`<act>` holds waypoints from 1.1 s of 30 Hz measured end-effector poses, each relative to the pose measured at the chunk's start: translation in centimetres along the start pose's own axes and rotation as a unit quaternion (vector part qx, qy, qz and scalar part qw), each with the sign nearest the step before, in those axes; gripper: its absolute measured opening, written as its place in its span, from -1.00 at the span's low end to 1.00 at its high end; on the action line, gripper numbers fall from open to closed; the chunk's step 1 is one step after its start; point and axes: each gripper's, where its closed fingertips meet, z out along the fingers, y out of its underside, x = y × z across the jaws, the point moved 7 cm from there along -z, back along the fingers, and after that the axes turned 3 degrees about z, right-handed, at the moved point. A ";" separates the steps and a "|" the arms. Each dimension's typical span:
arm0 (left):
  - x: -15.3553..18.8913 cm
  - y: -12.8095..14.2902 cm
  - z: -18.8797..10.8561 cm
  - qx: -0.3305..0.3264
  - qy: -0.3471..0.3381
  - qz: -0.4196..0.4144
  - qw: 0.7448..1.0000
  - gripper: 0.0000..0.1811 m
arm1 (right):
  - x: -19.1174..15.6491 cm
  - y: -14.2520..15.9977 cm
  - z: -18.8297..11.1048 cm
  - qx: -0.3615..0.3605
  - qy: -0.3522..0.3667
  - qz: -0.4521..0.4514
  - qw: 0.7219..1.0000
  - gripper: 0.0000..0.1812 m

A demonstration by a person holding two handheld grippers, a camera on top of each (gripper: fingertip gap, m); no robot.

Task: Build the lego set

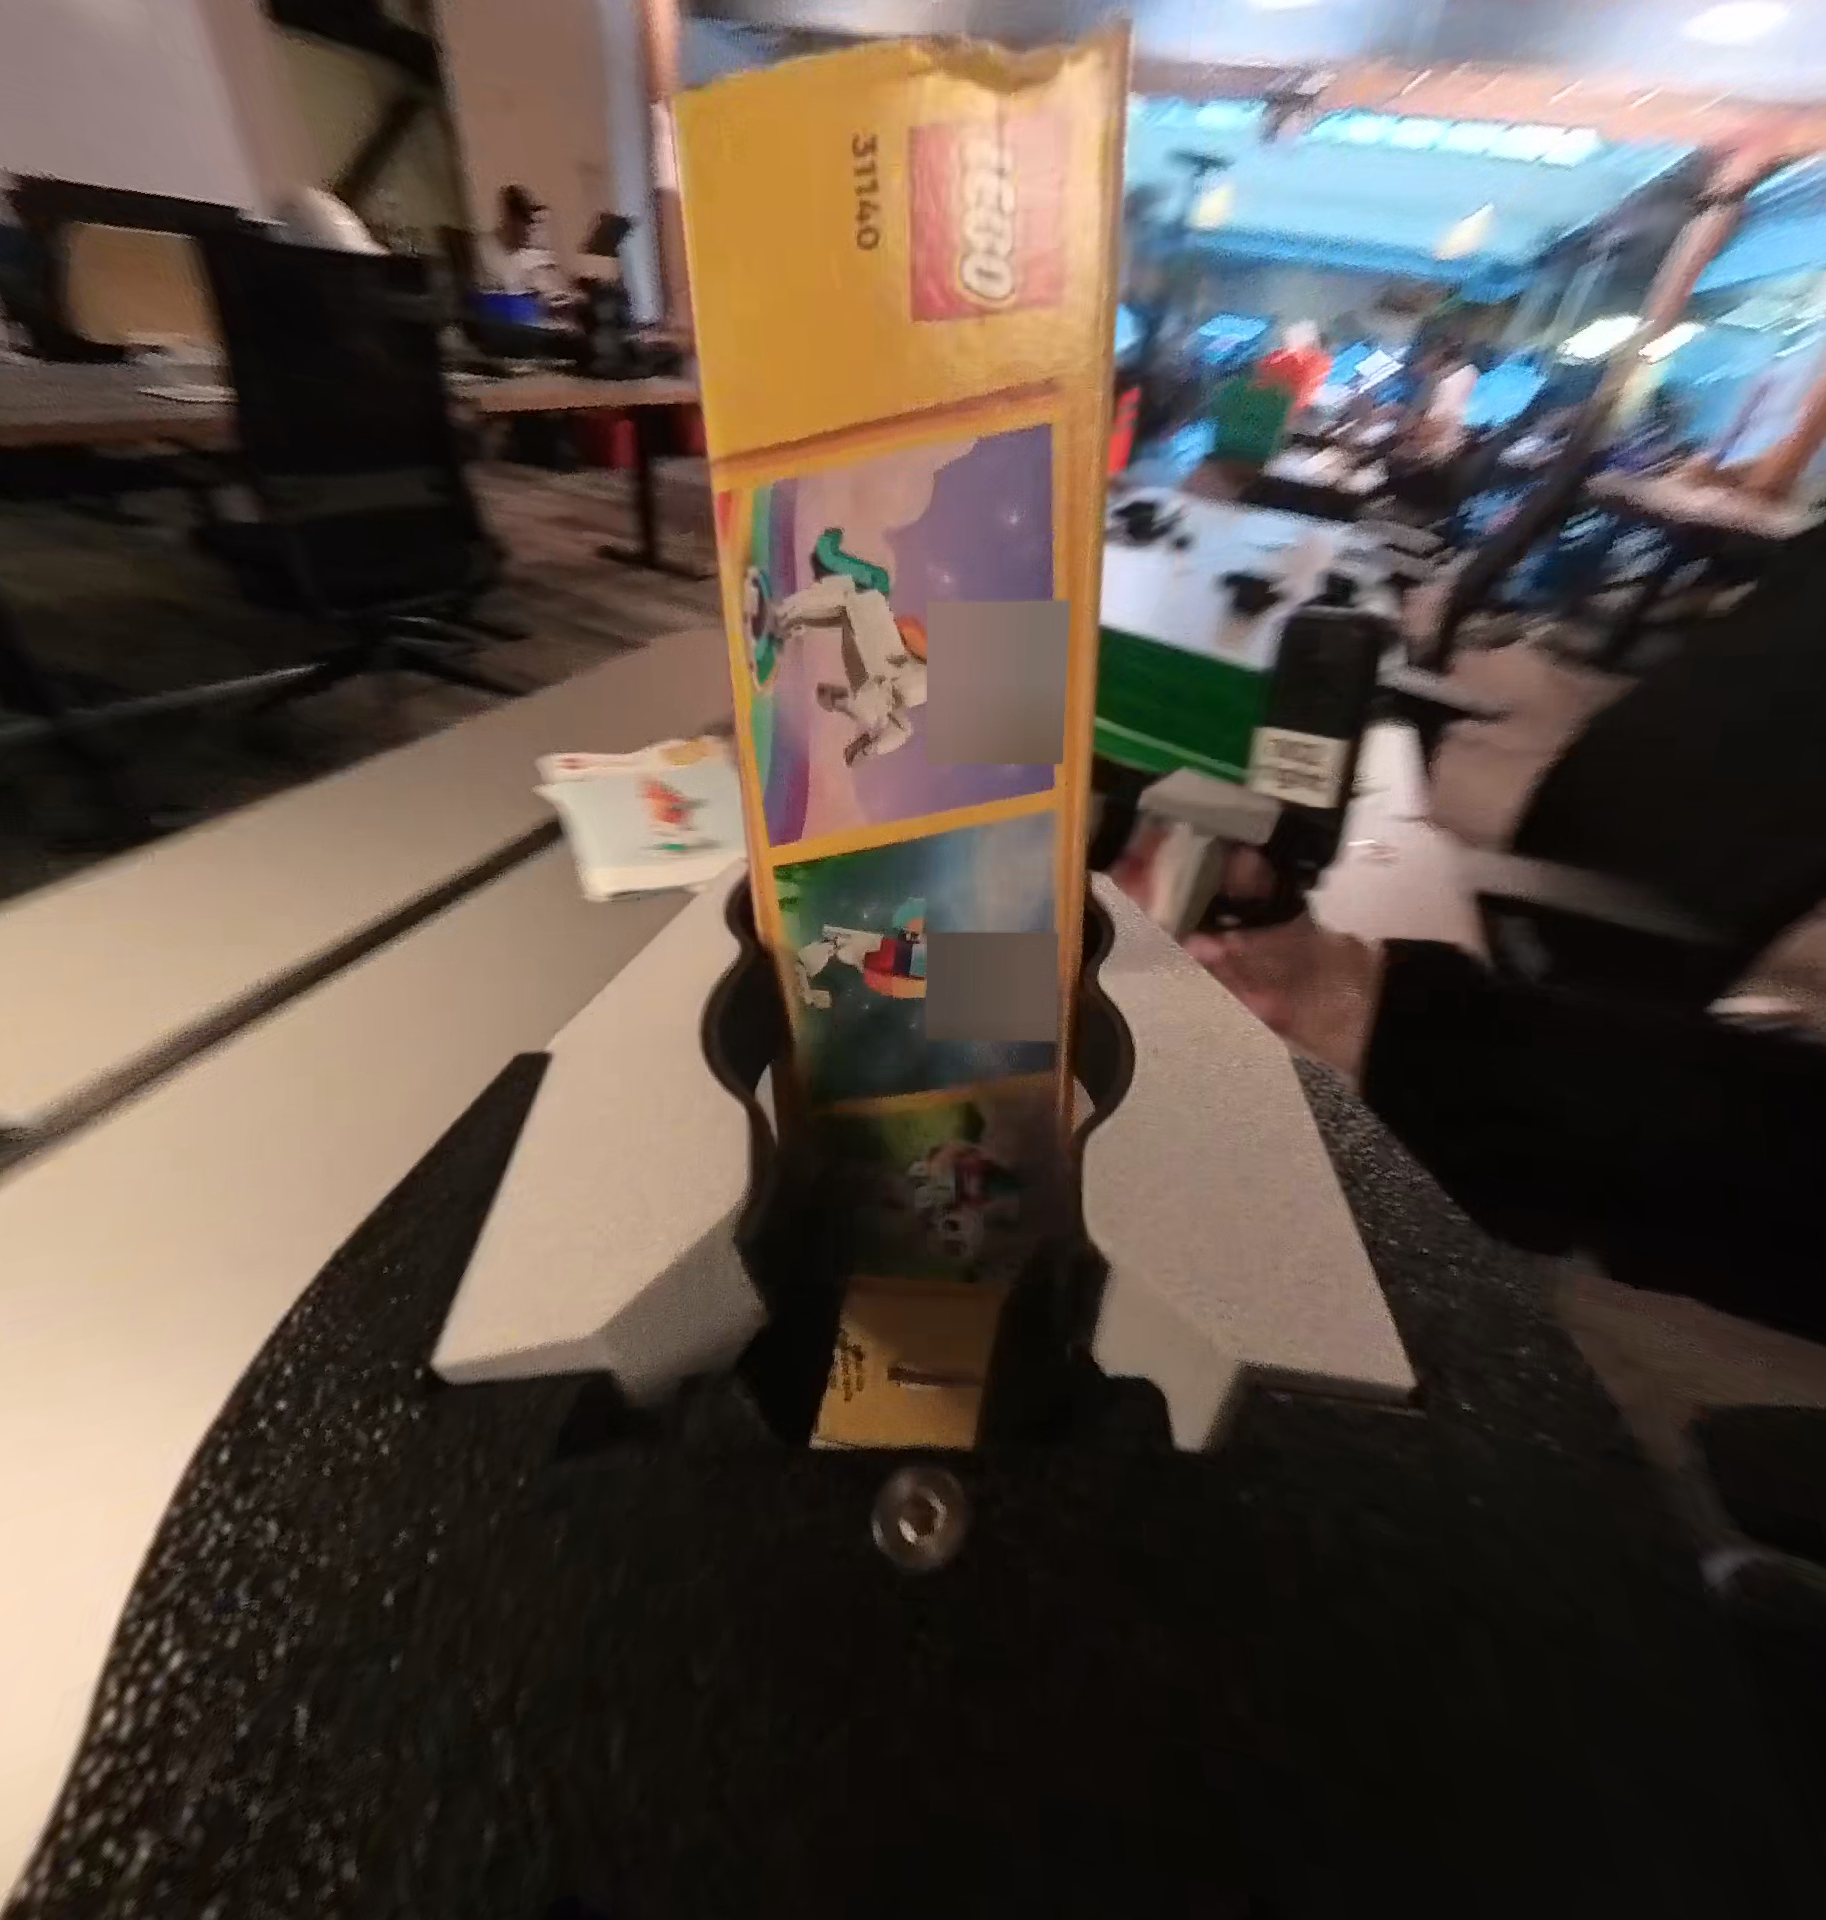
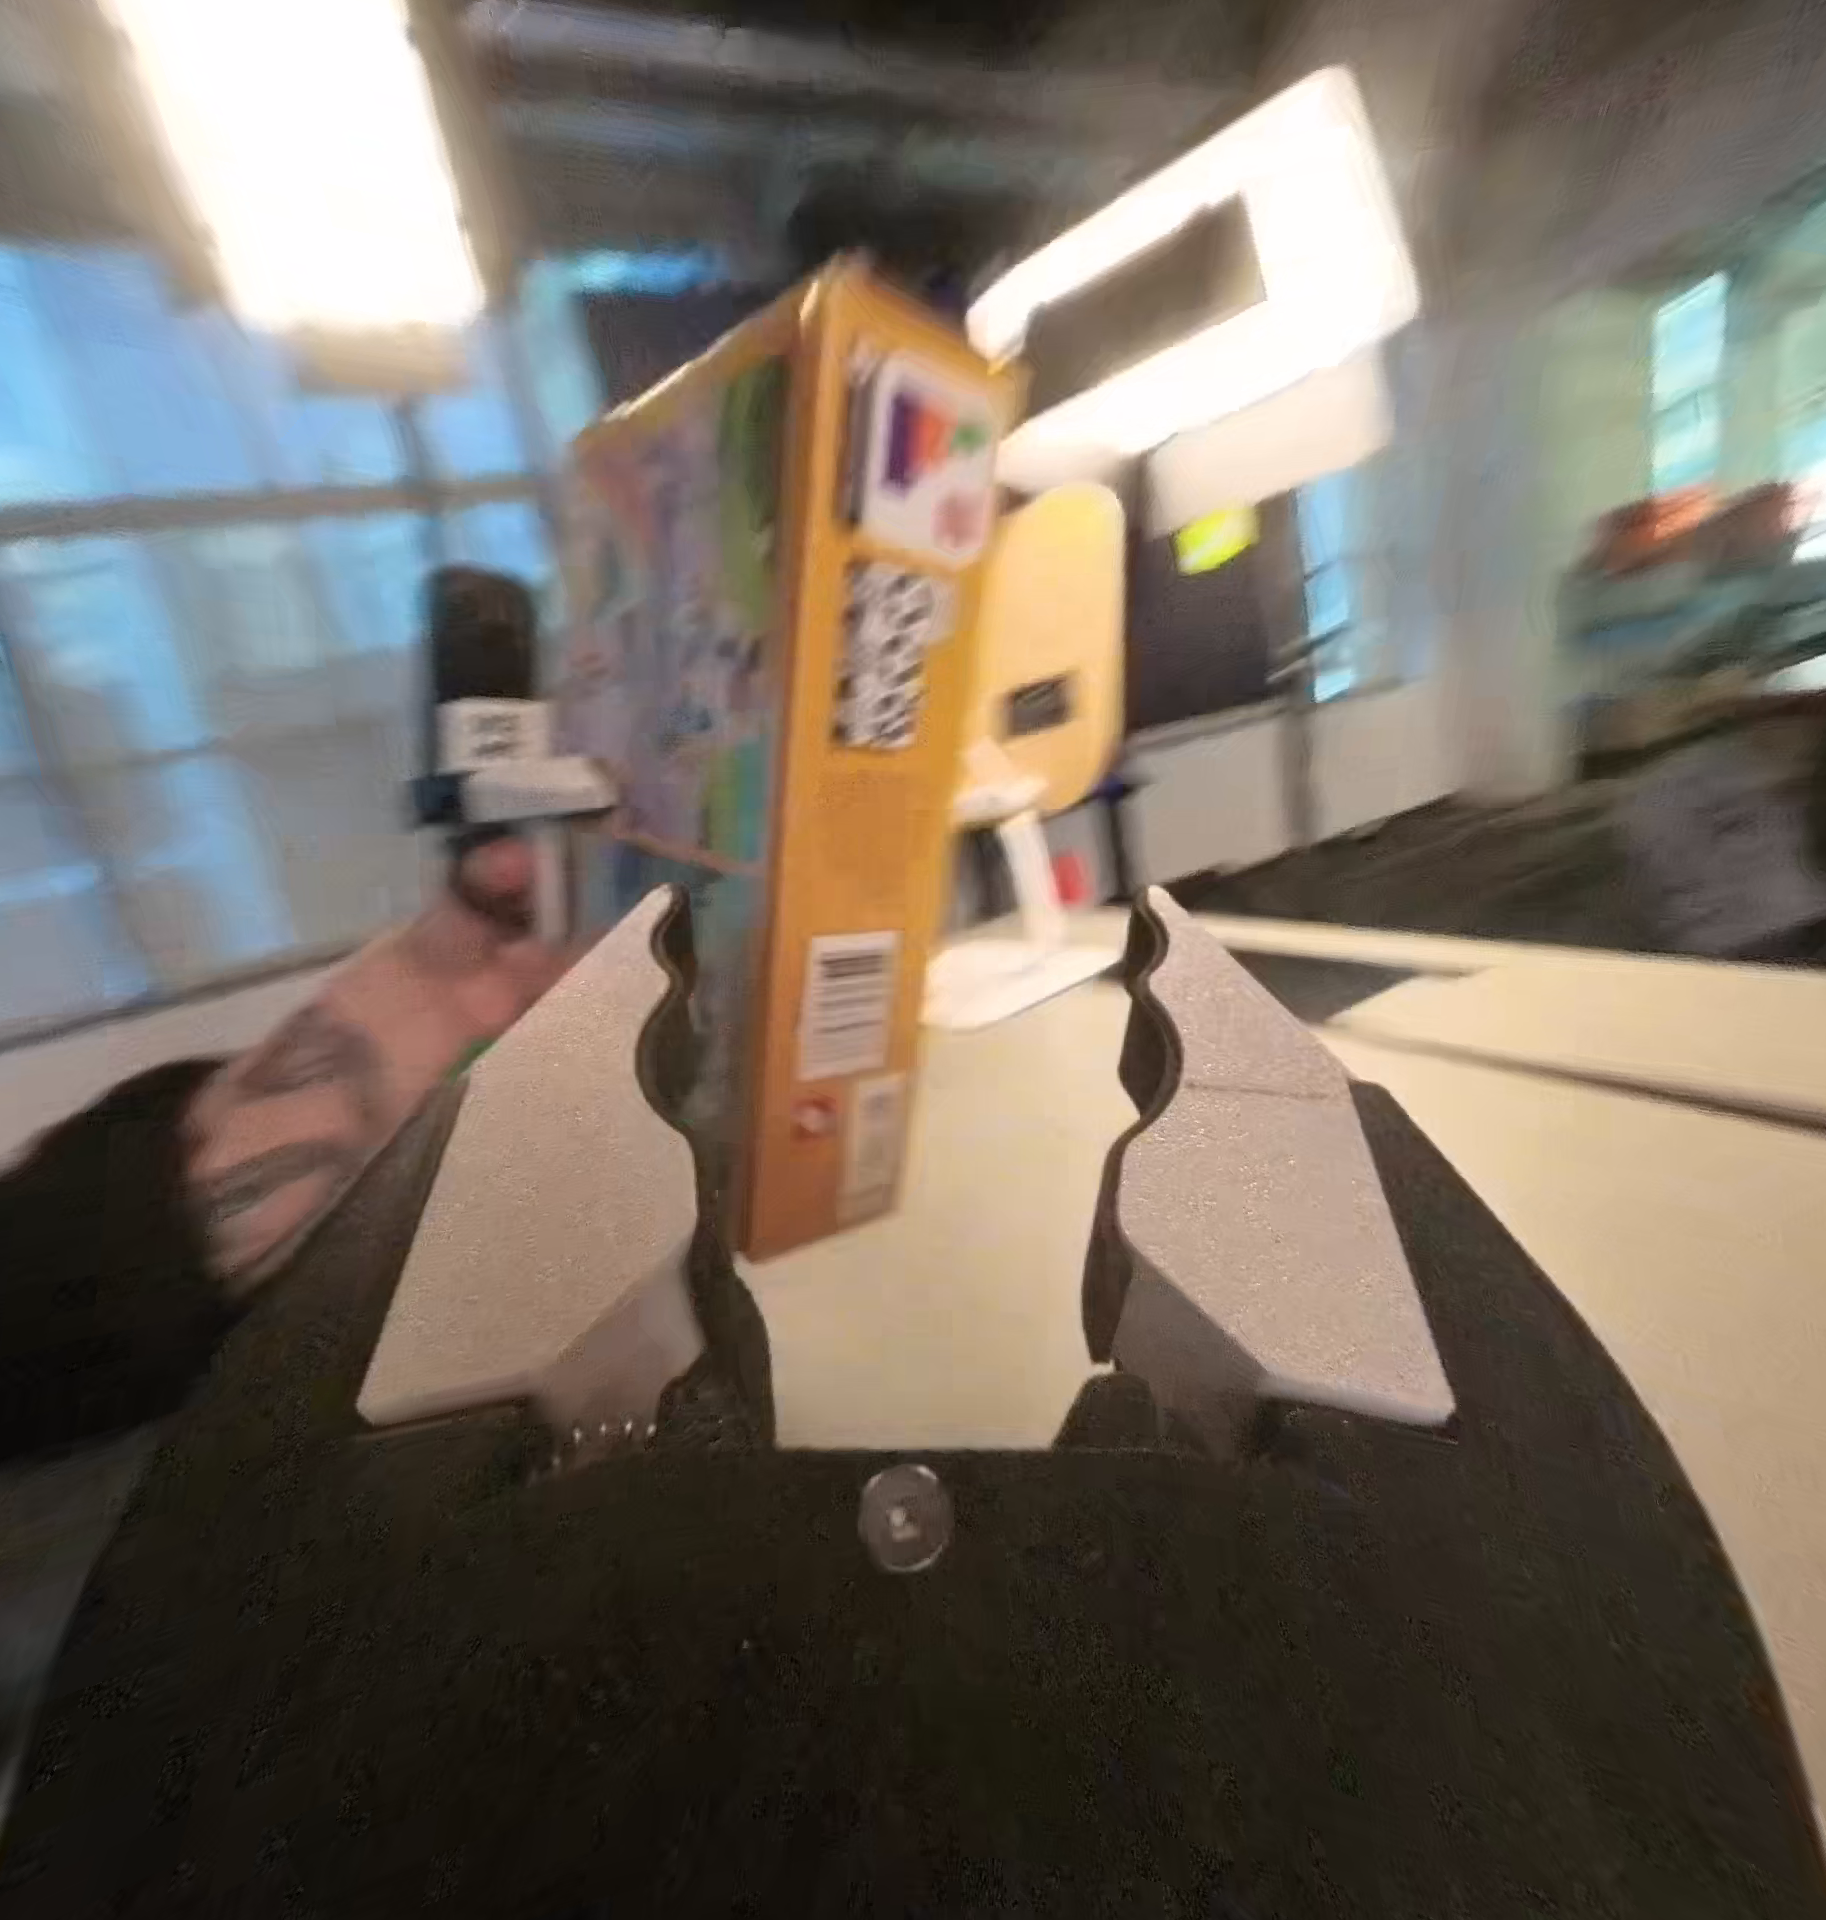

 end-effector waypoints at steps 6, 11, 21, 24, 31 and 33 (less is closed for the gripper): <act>-7.8 -4.5 5.8 -0.170 -0.084 0.090 0.978 -0.41 | 7.1 0.4 0.0 0.127 0.254 -0.134 0.949 -0.38; -15.8 -4.5 10.3 -0.368 -0.124 0.206 0.898 -0.40 | 7.0 2.1 2.7 0.141 0.261 -0.163 0.941 -0.44; -29.1 -2.1 14.7 -0.582 -0.003 0.233 0.779 -0.40 | 3.0 6.1 8.0 0.039 0.112 -0.276 0.954 -0.48; -32.2 -1.3 14.6 -0.617 0.023 0.225 0.754 -0.40 | 2.3 6.9 9.0 0.028 0.081 -0.294 0.952 -0.49; -38.3 1.2 12.7 -0.648 0.011 0.209 0.732 -0.40 | 1.4 8.4 10.3 -0.001 0.040 -0.298 0.954 -0.57; -38.9 1.4 12.7 -0.633 0.023 0.206 0.746 -0.40 | 1.2 8.6 10.5 -0.007 0.034 -0.308 0.951 -0.57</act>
